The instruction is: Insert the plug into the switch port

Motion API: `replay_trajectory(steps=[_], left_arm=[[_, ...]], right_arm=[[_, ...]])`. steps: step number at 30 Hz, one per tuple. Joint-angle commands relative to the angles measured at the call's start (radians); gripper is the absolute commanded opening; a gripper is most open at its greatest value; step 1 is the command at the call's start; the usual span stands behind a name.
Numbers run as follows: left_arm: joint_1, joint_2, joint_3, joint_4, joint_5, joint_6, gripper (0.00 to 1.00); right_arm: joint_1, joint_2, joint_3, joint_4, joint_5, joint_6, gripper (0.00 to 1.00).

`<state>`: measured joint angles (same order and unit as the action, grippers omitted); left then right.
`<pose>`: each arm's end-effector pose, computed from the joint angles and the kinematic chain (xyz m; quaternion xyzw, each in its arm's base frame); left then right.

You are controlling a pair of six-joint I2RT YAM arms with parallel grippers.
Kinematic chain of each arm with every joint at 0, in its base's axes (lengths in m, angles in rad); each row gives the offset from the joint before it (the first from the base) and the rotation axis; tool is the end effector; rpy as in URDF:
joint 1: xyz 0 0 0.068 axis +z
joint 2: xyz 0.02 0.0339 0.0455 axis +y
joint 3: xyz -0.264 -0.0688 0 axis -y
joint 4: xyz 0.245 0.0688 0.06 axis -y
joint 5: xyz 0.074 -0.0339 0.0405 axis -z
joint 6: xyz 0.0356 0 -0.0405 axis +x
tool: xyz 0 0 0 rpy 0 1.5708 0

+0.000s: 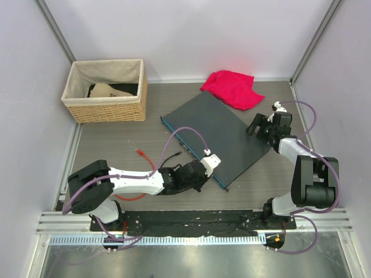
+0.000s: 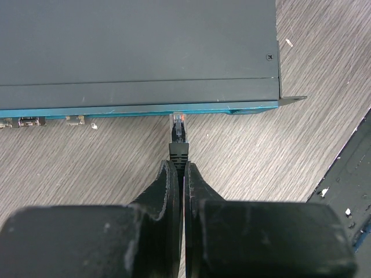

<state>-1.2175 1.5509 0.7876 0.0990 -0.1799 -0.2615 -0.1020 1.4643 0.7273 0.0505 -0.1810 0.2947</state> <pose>0.1164 -0.2972 0.1842 0.3770 0.8131 -0.2342 0.3766 0.2971 -0.0240 0.1867 0.1395 0.8901 0.1223 0.4163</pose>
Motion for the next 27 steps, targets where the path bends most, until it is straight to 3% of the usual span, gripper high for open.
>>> replay_trajectory(steps=[1, 27], left_arm=[[-0.007, -0.009, 0.029, 0.034, -0.015, -0.019, 0.0], [-0.007, 0.04, 0.022, 0.051, -0.098, -0.05, 0.0]], right_arm=[[-0.002, -0.002, 0.021, 0.029, -0.008, -0.003, 0.88], [-0.001, -0.016, 0.021, 0.029, -0.028, -0.008, 0.88]])
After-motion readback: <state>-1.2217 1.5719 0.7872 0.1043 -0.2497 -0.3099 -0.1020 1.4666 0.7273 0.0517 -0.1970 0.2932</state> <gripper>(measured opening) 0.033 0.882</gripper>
